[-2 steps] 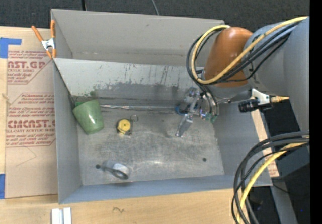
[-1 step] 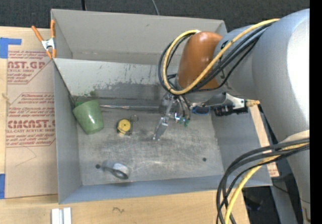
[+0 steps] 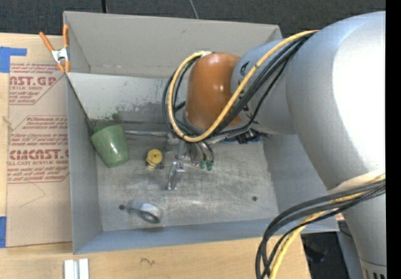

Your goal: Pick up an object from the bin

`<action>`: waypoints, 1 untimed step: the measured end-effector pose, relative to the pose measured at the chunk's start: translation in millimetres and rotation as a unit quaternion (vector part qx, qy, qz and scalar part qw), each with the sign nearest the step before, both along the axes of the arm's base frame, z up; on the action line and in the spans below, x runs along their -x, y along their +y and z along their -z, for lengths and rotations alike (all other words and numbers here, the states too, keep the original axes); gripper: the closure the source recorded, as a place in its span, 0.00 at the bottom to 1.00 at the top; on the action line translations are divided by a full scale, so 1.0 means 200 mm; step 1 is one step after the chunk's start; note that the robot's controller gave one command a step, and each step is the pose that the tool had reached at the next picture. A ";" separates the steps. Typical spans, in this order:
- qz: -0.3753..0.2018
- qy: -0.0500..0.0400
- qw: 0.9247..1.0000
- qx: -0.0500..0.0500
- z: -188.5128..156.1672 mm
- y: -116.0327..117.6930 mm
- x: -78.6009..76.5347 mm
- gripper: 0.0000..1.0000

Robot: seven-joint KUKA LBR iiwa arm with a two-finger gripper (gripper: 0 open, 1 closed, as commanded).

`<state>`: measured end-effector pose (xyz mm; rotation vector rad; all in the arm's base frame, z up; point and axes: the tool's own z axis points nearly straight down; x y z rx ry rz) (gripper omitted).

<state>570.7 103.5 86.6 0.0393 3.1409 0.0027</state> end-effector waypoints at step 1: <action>-0.027 -0.002 1.000 0.000 0.05 0.23 0.00 0.00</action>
Offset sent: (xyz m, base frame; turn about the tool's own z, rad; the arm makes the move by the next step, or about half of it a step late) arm -0.0011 0.0438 -0.0104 -0.0500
